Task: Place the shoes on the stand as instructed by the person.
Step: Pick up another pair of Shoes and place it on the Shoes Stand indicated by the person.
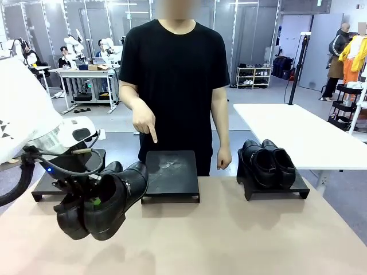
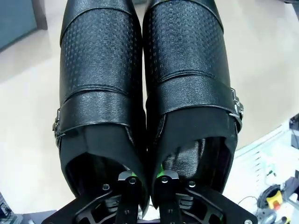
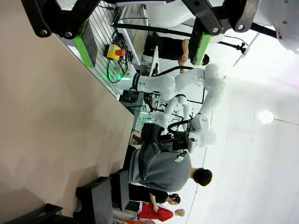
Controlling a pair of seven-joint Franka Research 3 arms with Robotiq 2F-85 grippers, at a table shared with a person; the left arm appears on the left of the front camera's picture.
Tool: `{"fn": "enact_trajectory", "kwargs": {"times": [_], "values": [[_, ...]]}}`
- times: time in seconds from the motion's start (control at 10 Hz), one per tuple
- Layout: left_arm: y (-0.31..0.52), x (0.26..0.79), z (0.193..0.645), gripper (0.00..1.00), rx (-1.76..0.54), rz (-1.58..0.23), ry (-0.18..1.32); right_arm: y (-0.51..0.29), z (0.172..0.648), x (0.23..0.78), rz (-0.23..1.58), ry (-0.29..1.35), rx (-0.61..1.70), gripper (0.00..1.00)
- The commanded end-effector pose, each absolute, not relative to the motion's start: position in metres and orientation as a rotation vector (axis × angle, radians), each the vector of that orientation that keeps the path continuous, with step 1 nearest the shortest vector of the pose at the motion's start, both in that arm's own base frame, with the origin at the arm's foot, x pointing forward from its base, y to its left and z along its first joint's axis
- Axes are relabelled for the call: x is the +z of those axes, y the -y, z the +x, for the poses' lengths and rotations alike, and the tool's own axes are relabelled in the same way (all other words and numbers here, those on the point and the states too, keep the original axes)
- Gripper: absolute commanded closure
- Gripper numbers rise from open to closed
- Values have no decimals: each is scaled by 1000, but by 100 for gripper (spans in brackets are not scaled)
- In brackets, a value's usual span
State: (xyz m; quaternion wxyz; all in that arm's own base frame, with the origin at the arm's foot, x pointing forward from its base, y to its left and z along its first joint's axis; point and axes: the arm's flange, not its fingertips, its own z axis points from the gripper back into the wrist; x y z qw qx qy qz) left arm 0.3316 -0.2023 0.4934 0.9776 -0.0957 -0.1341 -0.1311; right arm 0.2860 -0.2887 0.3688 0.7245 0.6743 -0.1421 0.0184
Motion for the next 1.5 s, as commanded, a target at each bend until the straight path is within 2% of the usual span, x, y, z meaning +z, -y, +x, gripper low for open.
{"fn": "enact_trajectory", "kwargs": {"times": [0.0,0.3,0.8,0.9,1.0,1.4], "values": [[221,503,347,100,-225,-161,361,287,283,370,1476,308,41,0],[269,530,372,100,-190,-193,434,287,283,370,1476,308,41,0],[323,534,421,100,-222,-161,462,287,283,370,1476,308,41,0],[331,533,423,100,-241,-161,476,287,283,370,1476,308,41,0],[306,526,409,100,-241,-176,410,287,283,370,1476,308,41,0],[306,526,409,100,-241,-176,410,287,283,370,1476,308,41,0]]}}
